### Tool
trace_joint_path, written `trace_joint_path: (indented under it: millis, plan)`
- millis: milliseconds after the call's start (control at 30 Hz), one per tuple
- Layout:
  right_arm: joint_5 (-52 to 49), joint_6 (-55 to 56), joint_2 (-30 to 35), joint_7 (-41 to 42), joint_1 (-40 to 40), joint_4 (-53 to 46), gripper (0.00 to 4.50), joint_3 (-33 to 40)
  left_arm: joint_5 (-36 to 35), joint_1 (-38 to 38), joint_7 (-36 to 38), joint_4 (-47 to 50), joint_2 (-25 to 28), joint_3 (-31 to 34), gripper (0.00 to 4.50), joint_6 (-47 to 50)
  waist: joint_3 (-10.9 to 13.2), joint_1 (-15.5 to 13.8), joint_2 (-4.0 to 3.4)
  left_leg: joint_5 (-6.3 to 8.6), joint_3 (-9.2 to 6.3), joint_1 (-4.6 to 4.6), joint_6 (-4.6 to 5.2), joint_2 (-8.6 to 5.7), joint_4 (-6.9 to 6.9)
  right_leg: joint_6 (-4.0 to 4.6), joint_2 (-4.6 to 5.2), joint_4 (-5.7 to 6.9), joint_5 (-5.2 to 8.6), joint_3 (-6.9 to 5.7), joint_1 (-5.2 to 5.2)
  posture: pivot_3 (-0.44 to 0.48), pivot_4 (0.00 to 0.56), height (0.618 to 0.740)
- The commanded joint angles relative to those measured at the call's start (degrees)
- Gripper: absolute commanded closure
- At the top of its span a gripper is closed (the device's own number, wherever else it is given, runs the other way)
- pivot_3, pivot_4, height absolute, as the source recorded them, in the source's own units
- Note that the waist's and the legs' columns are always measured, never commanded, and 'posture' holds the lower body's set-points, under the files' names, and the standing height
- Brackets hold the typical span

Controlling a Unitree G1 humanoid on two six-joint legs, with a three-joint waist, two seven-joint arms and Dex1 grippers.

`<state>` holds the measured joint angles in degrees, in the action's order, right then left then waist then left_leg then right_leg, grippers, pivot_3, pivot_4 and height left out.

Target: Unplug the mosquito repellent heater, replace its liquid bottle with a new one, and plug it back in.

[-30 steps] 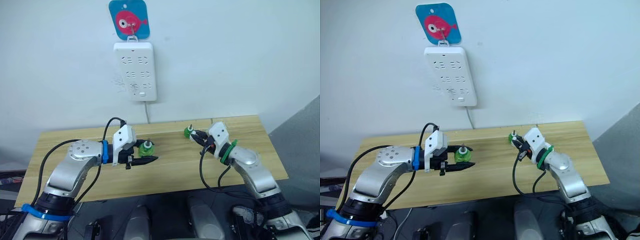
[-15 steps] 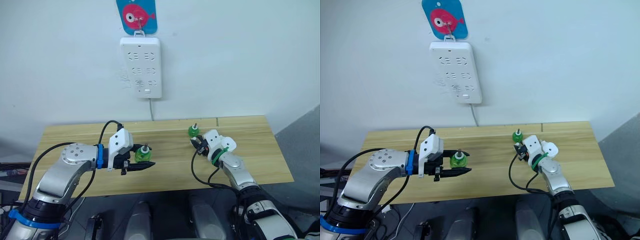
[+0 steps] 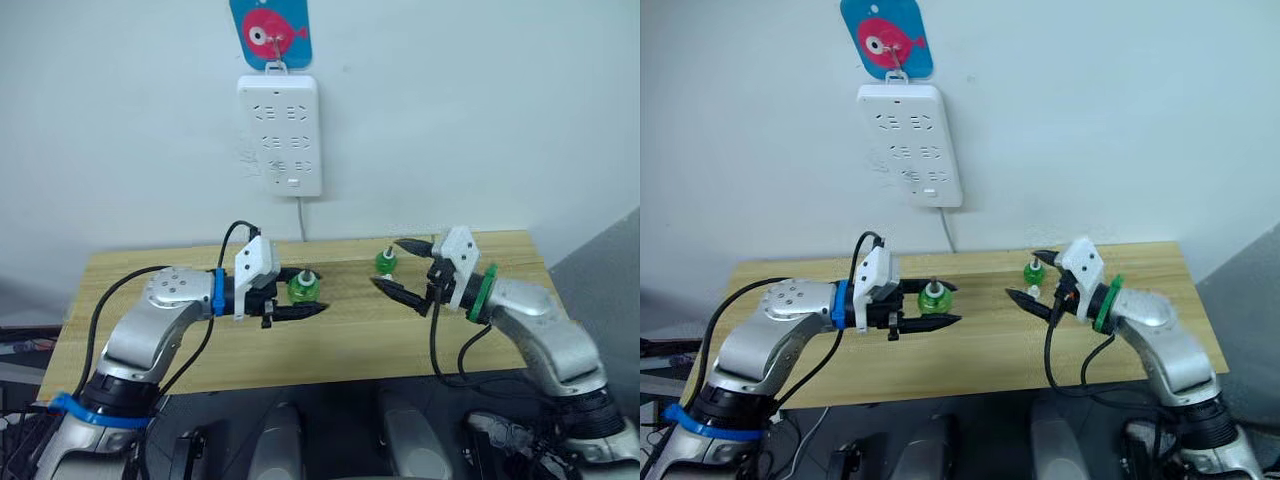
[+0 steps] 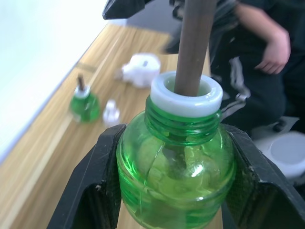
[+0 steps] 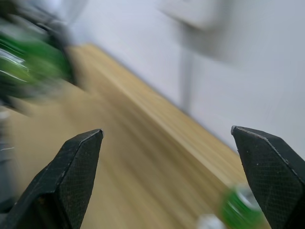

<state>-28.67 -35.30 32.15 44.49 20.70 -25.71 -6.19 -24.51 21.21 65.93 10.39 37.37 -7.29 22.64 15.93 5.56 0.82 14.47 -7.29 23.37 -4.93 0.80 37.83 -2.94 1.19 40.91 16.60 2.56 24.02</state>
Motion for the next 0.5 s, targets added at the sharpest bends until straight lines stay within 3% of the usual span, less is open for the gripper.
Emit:
trace_joint_path:
  millis: [33,367,500]
  plan:
    - [-6.27,-7.49,0.4,2.67,5.39,-3.77,0.0,-1.67,-0.22,2.74,1.48,-0.9,-1.83,-1.19,2.16,-1.86,0.0,0.14,0.0,0.0,-0.01,0.01,0.0,0.0,0.0,0.0,0.0,-0.01,0.0,-0.01,0.0,-0.172,0.211,0.725]
    - [-3.18,-6.04,-3.83,2.55,10.25,0.42,0.0,-7.07,0.41,6.93,2.62,-3.25,-5.06,-2.61,2.16,-2.94,-0.09,0.81,0.11,-0.01,-0.03,0.14,-0.01,-0.07,0.02,0.0,0.1,-0.09,0.0,-0.07,0.06,-0.174,0.192,0.725]
    - [-2.98,-5.41,-4.81,2.24,10.2,0.53,0.91,-7.18,0.53,6.94,2.9,-3.04,-5.22,-2.59,2.16,-2.9,-0.1,0.91,0.11,-0.01,-0.05,0.13,-0.01,-0.07,0.03,0.0,0.09,-0.07,0.0,-0.08,0.06,-0.174,0.192,0.725]
